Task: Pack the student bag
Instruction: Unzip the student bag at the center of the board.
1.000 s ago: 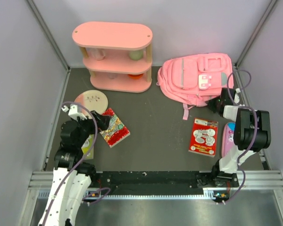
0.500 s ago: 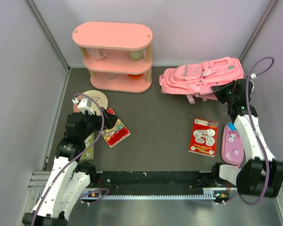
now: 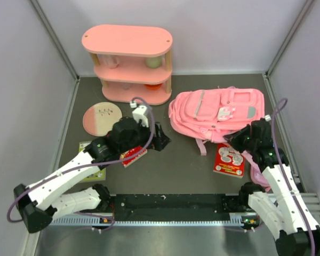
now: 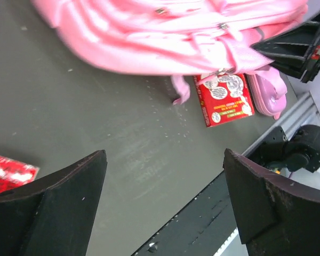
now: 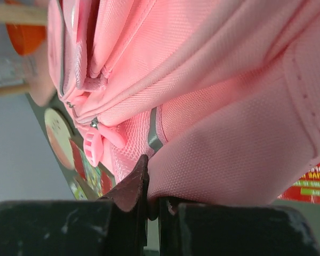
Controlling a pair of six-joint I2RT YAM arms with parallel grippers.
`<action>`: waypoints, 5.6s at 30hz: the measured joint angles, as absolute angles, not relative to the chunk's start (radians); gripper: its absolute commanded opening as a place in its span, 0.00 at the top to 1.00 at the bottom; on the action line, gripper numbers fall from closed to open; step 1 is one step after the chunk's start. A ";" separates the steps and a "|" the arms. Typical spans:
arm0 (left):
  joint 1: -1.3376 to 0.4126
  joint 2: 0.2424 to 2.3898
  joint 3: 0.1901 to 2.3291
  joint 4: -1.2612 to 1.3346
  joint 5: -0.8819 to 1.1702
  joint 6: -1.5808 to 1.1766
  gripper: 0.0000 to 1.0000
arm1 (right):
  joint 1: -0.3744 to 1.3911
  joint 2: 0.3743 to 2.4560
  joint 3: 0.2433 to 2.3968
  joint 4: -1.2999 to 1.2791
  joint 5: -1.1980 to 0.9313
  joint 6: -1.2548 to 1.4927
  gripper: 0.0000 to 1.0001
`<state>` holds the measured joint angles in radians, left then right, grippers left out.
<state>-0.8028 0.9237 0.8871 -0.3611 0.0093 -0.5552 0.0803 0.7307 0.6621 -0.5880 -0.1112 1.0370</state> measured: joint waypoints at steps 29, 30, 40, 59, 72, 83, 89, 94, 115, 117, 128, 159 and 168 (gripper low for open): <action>-1.336 1.473 0.817 0.221 -0.256 -0.698 0.30 | 0.168 0.453 0.510 -0.712 -0.193 1.070 1.00; -1.336 1.483 0.818 0.230 -0.279 -0.698 0.31 | 0.168 0.453 0.522 -0.715 -0.196 1.072 1.00; -1.335 1.581 0.838 0.346 -0.437 -0.701 0.32 | 0.168 0.452 0.598 -0.758 -0.227 1.097 1.00; -1.307 1.589 0.875 0.421 -0.451 -0.710 1.00 | 0.168 0.419 0.623 -0.767 -0.239 1.110 1.00; -1.301 1.511 0.859 0.307 -0.441 -0.704 1.00 | 0.171 0.467 0.623 -0.770 -0.219 1.059 1.00; -1.284 1.294 0.751 -0.014 -0.341 -0.627 1.00 | 0.180 0.570 0.638 -0.773 -0.162 0.896 1.00; -1.282 1.232 0.722 -0.122 -0.217 -0.593 1.00 | 0.065 0.685 0.657 -0.769 -0.162 0.808 1.00; -1.277 1.238 0.719 -0.156 -0.160 -0.575 1.00 | -0.067 0.917 0.745 -0.742 -0.192 0.732 0.94; -1.279 1.511 1.008 -0.186 -0.065 -0.603 1.00 | -0.114 0.406 0.497 -0.682 -0.537 0.842 0.19; -1.279 1.515 1.019 -0.180 -0.059 -0.599 1.00 | -0.106 0.326 0.432 -0.725 -0.583 0.910 0.21; -1.279 1.538 1.019 -0.186 -0.040 -0.585 1.00 | -0.079 0.296 0.389 -0.735 -0.668 1.054 0.23; -1.279 1.547 1.020 -0.181 -0.023 -0.572 1.00 | 0.295 0.446 0.333 -0.492 -0.426 1.232 1.00; -1.278 1.510 1.012 -0.226 -0.093 -0.538 1.00 | 0.305 0.567 0.463 -0.575 -0.305 1.091 1.00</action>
<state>-1.2781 1.5101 1.0122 -0.2264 -0.0929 -0.5381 0.3050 0.5671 0.4633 -0.5751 -0.3054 1.0912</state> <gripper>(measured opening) 0.037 0.023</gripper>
